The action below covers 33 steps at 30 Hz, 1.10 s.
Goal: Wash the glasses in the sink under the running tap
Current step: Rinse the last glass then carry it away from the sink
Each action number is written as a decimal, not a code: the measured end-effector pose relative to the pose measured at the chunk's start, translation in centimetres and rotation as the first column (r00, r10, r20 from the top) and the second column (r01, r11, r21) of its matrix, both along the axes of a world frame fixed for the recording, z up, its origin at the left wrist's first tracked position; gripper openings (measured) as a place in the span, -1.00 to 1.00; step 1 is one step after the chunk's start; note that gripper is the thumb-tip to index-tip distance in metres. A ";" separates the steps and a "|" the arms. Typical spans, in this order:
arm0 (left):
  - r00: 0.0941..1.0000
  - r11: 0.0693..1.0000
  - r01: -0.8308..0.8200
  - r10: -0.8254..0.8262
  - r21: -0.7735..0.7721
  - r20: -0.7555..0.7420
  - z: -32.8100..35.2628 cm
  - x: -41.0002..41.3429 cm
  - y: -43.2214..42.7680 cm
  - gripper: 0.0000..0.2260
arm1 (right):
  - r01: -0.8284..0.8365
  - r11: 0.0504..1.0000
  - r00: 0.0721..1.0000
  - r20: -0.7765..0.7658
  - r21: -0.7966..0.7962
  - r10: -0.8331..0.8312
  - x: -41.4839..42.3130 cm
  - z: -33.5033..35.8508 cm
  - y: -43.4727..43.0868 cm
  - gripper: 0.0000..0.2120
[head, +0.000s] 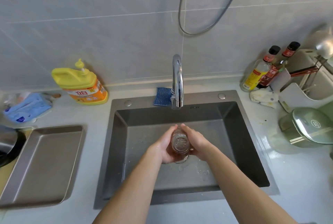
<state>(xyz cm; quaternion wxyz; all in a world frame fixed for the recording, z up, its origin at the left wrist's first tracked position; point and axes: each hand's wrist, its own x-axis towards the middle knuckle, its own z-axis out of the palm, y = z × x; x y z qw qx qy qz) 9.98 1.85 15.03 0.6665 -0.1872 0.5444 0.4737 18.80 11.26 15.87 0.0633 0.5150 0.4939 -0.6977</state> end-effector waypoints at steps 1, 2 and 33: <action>1.000 1.000 0.002 -0.002 -0.003 0.007 -0.1 0.0 -0.2 -0.33 | -0.001 1.000 1.000 0.006 0.001 0.001 0.0 0.2 -0.2 -0.51; 1.000 1.000 0.009 -0.009 -0.004 0.008 -0.1 -0.1 -0.5 -0.34 | -0.006 1.000 1.000 0.013 0.006 0.006 0.1 0.3 -0.4 -0.51; 0.750 0.765 0.533 -0.230 0.361 -0.621 5.0 8.1 -4.0 -0.32 | 0.402 0.860 0.864 -0.440 0.313 -0.244 15.7 4.4 -9.8 -0.48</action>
